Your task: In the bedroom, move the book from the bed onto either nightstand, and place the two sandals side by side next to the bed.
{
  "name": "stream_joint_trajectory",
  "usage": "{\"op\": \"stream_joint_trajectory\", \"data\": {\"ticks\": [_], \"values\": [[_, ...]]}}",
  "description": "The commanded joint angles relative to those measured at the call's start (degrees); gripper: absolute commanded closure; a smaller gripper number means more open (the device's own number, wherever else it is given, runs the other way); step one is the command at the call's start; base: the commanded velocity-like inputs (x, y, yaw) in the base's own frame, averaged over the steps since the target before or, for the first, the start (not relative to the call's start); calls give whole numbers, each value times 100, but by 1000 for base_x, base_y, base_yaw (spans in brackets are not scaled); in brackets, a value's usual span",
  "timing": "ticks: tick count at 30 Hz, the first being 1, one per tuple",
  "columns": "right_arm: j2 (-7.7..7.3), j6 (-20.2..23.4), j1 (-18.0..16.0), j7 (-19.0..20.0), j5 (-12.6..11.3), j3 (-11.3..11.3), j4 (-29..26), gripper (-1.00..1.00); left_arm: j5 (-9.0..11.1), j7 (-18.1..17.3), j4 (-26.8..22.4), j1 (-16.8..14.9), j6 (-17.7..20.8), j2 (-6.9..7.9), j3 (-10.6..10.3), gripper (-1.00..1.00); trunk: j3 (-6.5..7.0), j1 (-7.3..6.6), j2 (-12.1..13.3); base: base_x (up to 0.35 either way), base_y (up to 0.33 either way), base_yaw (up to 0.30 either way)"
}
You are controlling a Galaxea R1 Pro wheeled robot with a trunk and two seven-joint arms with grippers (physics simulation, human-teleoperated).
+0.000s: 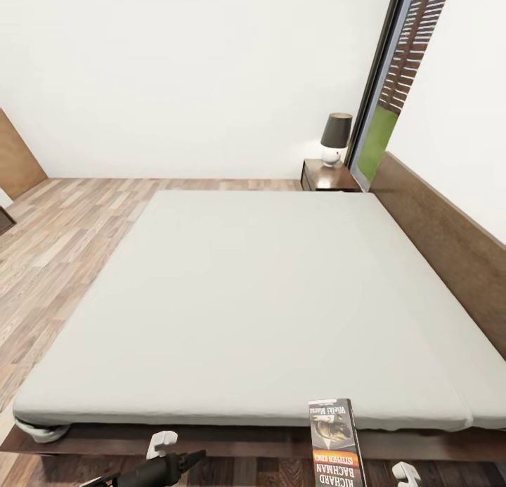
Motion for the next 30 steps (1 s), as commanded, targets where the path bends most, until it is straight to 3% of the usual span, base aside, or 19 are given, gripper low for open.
{"op": "stream_joint_trajectory", "data": {"ticks": [1,30], "values": [[-6,51,-4,0,-59,29,-3,100,-25,-27,1,-2,32,-1,45,-100,4,1,-5,0,0,0],[-6,45,-4,0,-59,30,-3,100,-25,-22,1,-2,31,-10,37,-100,272,1,-5,0,0,0]]}}
